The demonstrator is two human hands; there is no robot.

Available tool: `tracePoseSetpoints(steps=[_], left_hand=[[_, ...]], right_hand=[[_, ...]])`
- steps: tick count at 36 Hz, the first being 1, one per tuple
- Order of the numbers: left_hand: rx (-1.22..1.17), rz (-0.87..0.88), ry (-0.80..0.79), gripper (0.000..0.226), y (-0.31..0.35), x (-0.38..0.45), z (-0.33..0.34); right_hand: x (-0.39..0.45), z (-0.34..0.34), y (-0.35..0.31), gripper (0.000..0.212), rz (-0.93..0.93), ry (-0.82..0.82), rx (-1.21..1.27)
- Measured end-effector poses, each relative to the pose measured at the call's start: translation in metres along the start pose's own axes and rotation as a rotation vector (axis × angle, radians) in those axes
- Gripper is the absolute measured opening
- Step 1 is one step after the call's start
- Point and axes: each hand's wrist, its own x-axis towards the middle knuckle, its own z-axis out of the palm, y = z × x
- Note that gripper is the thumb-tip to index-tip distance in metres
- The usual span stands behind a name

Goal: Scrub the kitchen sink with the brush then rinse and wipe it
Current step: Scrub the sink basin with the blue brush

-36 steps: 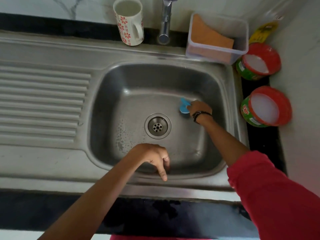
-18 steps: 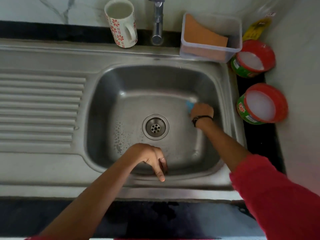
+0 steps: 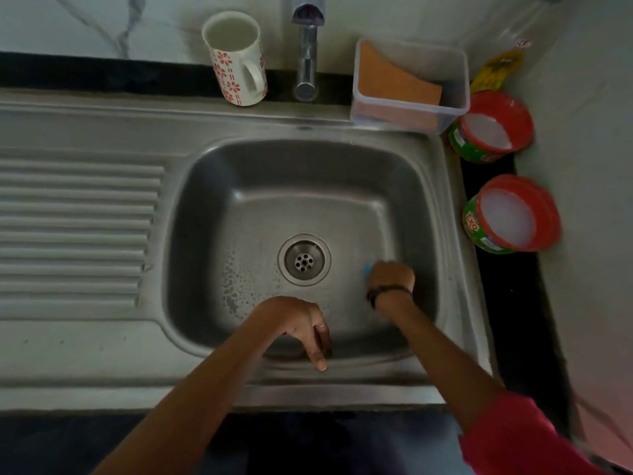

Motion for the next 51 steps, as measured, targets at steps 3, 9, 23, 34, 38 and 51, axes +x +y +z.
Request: tracePoseSetpoints(steps=[3, 9, 23, 34, 38, 51], left_hand=[[0.023, -0.004, -0.017, 0.048, 0.002, 0.000, -0.001], [0.017, 0.001, -0.012, 0.050, -0.001, 0.003, 0.001], [0.082, 0.001, -0.024, 0.051, 0.004, -0.002, -0.001], [0.283, 0.066, 0.204, 0.046, 0.036, -0.007, -0.066], [0.274, 0.237, 0.576, 0.043, 0.079, -0.011, -0.119], [0.408, 0.355, 0.878, 0.074, 0.177, 0.023, -0.182]], right_hand=[[0.045, -0.023, -0.006, 0.036, -0.003, 0.112, 0.071], [0.079, -0.042, -0.005, 0.032, -0.017, 0.225, 0.166], [-0.033, 0.017, 0.005, 0.033, -0.047, -0.114, 0.011], [-0.032, -0.098, 0.097, 0.024, -0.129, 0.197, 0.929], [-0.023, -0.139, 0.131, 0.020, -0.066, 0.593, 1.116], [0.069, -0.185, 0.167, 0.037, 0.213, 0.557, 0.883]])
